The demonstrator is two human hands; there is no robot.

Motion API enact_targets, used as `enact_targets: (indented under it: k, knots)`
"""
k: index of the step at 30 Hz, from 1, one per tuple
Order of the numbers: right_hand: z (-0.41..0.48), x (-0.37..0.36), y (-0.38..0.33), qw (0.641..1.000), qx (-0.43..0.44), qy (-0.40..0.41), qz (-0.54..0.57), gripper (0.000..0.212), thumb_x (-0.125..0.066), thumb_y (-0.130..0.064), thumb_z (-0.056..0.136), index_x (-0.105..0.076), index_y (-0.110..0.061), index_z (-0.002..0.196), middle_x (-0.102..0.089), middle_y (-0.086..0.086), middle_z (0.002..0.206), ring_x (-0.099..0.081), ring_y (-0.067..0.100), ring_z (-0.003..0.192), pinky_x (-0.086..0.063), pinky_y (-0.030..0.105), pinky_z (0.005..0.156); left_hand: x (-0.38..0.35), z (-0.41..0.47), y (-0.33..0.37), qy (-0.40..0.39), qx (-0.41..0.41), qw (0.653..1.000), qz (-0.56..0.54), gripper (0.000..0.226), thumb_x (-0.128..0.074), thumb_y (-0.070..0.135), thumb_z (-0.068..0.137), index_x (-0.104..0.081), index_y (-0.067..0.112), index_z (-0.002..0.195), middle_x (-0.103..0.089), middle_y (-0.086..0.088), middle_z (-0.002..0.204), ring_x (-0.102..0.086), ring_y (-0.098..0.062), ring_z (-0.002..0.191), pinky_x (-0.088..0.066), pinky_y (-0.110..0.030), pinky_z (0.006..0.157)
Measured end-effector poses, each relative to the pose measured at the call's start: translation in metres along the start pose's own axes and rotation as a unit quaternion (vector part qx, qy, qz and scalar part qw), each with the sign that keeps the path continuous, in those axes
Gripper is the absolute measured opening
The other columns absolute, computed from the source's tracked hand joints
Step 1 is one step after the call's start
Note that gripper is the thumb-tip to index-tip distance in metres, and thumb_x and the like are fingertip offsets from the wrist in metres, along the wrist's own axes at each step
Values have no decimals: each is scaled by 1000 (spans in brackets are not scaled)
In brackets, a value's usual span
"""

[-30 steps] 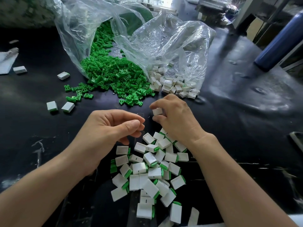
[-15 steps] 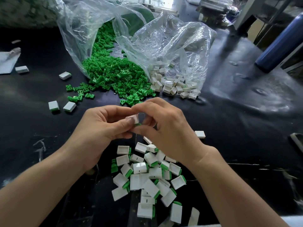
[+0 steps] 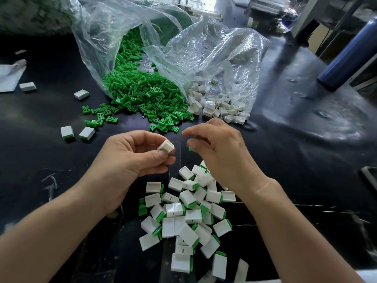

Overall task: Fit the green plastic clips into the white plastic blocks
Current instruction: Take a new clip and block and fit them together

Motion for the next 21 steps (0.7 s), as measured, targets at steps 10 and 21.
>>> enact_targets:
  k: [10,21]
  knots:
    - [-3,-4,-1,983,-26,7,180,13,-64,-9,83,-70,-20,81,-59,-14,65,-57,7,65,-55,37,72,-5,-3,2,-20,-4,1000,21,24,-72,25,43,-75,19,66,-73,-10,73,-71,-18,65,-55,-21,54]
    - [-5,-12,0,985,-46,-29,166,10,-64,-12,84,-68,-20,79,-59,-11,62,-57,5,62,-53,32,70,-6,-5,4,-20,-10,999,47,21,-71,22,49,-74,13,68,-72,-12,71,-69,-16,59,-54,-20,53]
Point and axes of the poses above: each hand's wrist, its own z-axis towards the middle knuckle, its own x-axis out of the back of the hand, y = z × x, the point moved 10 cm from there along z, towards the middle knuckle
